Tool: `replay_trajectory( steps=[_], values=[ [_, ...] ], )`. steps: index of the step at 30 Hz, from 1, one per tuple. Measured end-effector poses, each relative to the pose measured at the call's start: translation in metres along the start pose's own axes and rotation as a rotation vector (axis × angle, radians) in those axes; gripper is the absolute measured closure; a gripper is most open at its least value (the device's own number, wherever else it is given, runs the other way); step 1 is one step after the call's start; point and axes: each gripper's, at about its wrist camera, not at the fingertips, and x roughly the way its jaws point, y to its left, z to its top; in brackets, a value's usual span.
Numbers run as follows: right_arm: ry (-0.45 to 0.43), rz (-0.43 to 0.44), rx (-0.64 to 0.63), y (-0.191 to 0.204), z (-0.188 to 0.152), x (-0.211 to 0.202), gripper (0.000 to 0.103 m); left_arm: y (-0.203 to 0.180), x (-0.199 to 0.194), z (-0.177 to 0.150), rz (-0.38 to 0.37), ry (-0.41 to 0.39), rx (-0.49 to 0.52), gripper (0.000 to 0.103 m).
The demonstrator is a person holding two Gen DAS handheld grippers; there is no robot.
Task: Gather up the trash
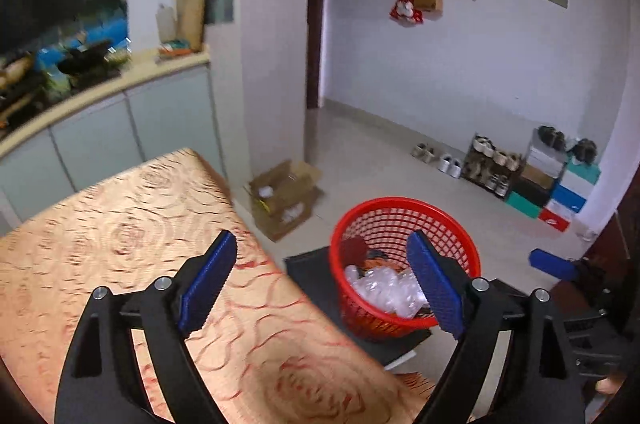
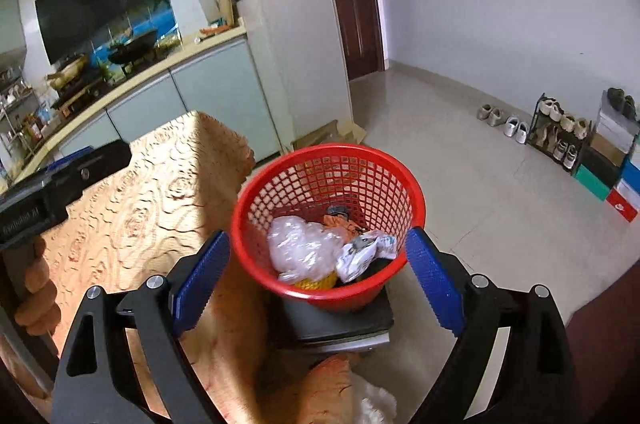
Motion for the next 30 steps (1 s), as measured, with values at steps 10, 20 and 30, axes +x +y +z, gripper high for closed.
replay_trajectory(
  steps=[10,20,30],
  values=[
    [-0.08,0.006,-0.038,0.033,-0.017,-0.049,0.006,0.007,-0.071,-0.032,0.145,-0.078,-0.002,0.014],
    [-0.061,-0.047,-0.02,0.046,-0.042,-0.069,0.006,0.008,-0.105,-0.064,0.184,-0.076,-0.029,0.012],
    [-0.072,-0.079,0.004,0.049,-0.052,-0.092,0.006,0.0,-0.112,-0.08,0.188,-0.061,-0.011,0.012]
  ],
)
